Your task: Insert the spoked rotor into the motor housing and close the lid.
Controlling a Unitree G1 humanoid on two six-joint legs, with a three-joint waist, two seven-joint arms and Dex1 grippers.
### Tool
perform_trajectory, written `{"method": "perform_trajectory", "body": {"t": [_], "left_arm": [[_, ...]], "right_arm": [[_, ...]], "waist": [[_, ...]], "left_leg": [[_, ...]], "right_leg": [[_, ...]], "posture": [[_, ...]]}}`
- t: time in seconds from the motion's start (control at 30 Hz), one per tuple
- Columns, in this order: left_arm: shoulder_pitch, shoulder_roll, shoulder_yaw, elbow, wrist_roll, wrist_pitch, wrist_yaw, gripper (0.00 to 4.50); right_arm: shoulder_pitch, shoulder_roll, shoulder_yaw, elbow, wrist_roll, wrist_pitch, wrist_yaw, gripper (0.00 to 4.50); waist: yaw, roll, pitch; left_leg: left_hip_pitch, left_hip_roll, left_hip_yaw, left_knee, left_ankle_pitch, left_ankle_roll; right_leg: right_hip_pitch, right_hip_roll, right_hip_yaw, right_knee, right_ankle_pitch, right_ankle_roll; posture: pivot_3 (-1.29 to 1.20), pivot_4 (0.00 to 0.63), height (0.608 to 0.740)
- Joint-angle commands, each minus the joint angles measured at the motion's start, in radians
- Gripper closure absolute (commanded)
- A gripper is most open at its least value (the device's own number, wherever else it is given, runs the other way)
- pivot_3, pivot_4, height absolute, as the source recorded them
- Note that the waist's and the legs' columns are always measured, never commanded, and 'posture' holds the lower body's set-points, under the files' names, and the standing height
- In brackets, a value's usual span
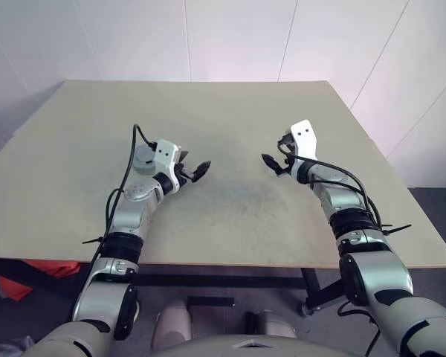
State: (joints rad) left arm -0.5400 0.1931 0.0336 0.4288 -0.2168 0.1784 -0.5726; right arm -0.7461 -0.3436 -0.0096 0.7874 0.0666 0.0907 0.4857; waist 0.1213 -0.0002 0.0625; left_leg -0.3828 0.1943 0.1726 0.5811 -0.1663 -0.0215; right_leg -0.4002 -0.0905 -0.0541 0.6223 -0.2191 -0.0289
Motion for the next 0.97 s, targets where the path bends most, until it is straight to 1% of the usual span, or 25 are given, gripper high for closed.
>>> {"method": "perform_trajectory", "body": {"t": [0.03, 0.33, 0.97], "left_arm": [[0.006, 0.004, 0.004, -0.057, -0.009, -0.009, -0.001, 0.02], [0.011, 0.003, 0.002, -0.062, -0.01, -0.001, -0.006, 0.02], [-0.011, -0.002, 0.008, -0.024, -0.008, -0.02, -0.012, 0.02]], "right_arm": [[-0.012, -0.001, -0.017, -0.03, 0.006, -0.015, 0.0, 0.0], [0.009, -0.012, -0.032, -0.069, 0.021, 0.013, 0.015, 0.0], [0.003, -0.024, -0.042, -0.057, 0.016, 0.009, 0.016, 0.0]], "waist": [[0.0, 0.0, 0.0], [0.0, 0.0, 0.0], [0.0, 0.0, 0.0]], "left_leg": [[0.0, 0.0, 0.0, 0.0, 0.0, 0.0], [0.0, 0.0, 0.0, 0.0, 0.0, 0.0], [0.0, 0.0, 0.0, 0.0, 0.0, 0.0]], "right_leg": [[0.0, 0.0, 0.0, 0.0, 0.0, 0.0], [0.0, 0.0, 0.0, 0.0, 0.0, 0.0], [0.0, 0.0, 0.0, 0.0, 0.0, 0.0]], "posture": [[0.0, 0.0, 0.74], [0.0, 0.0, 0.74], [0.0, 0.0, 0.74]]}}
